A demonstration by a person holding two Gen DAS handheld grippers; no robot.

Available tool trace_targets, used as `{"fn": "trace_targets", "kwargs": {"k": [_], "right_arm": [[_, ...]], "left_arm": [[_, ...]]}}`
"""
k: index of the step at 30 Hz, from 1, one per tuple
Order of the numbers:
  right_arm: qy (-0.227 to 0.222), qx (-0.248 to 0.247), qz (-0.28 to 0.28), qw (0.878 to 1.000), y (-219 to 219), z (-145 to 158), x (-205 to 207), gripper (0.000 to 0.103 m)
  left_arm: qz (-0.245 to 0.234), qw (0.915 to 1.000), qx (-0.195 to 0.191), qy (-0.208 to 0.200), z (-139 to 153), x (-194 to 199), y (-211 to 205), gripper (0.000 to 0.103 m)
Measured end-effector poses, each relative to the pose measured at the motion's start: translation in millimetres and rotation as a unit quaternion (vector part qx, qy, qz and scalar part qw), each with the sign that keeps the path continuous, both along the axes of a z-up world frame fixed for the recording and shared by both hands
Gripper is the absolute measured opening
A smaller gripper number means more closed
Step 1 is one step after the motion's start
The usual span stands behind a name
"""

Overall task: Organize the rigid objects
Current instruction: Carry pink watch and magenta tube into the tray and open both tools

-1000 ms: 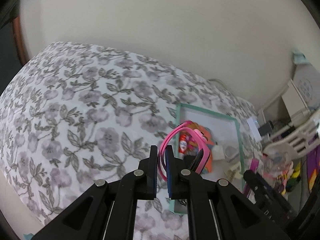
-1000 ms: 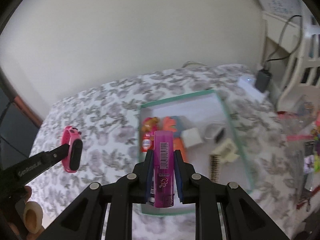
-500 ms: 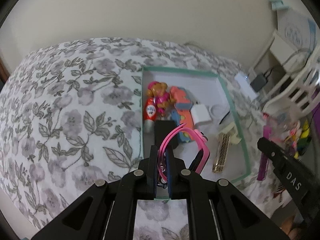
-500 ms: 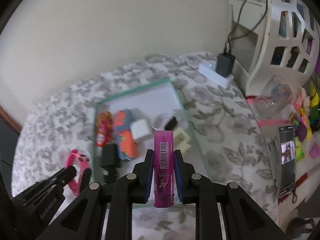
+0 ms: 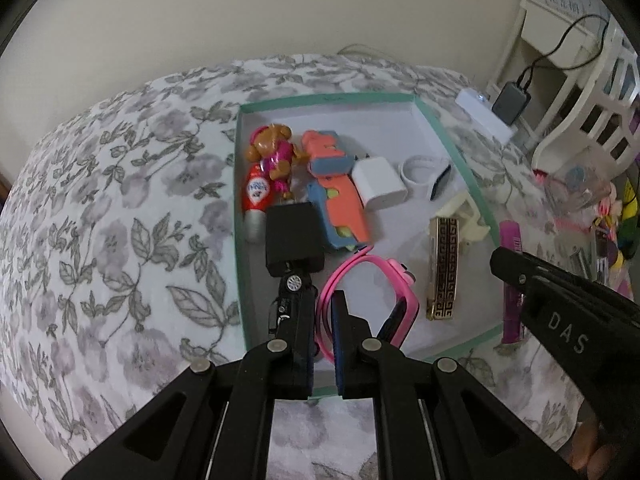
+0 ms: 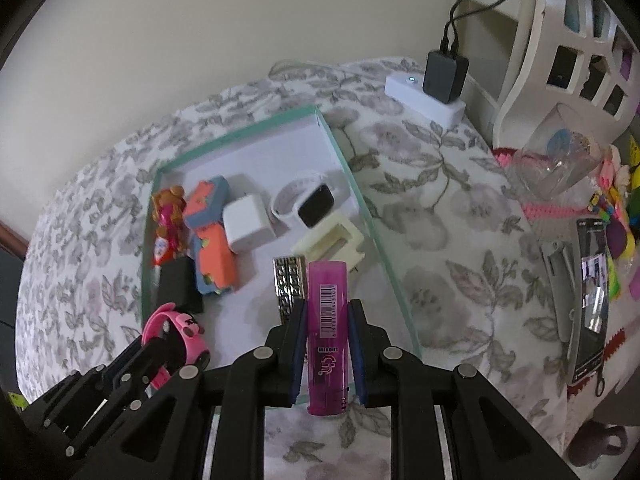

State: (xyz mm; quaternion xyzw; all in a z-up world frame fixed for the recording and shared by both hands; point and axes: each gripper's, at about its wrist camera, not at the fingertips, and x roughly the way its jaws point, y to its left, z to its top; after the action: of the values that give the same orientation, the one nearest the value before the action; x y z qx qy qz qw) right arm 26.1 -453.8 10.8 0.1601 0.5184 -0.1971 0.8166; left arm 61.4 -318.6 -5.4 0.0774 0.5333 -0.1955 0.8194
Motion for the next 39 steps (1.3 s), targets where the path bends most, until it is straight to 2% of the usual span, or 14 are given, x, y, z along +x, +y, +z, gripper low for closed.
{"fn": "trace_targets", "kwargs": {"k": [9, 23, 30, 36, 39], "right_arm": [[0.031, 0.017, -0.006, 0.999, -4.3, -25.7, 0.8, 0.021], [0.057, 0.021, -0.002, 0.998, -1.9, -38.4, 2.6, 0.022], [0.063, 0.02, 0.004, 0.998, 0.7, -39.8, 4.3, 0.022], [0.062, 0.024, 0.008, 0.998, 1.2, -36.2, 4.9, 0.022], [0.058, 0.017, 0.011, 0.998, 4.1, -29.3, 4.7, 0.022]], "left_arm": [[-0.002, 0.9994, 0.035, 0.0, -18.4, 4.7, -4.6, 0.009], [-0.013, 0.9988, 0.048, -0.002, -22.6, 2.3, -9.8, 0.01], [-0.01, 0.9988, 0.046, 0.009, -26.3, 4.6, -9.2, 0.011], [-0.012, 0.9991, 0.038, 0.014, -23.4, 5.7, -8.1, 0.016], [-0.011, 0.9994, 0.031, 0.011, -17.9, 6.9, -7.7, 0.029]]}}
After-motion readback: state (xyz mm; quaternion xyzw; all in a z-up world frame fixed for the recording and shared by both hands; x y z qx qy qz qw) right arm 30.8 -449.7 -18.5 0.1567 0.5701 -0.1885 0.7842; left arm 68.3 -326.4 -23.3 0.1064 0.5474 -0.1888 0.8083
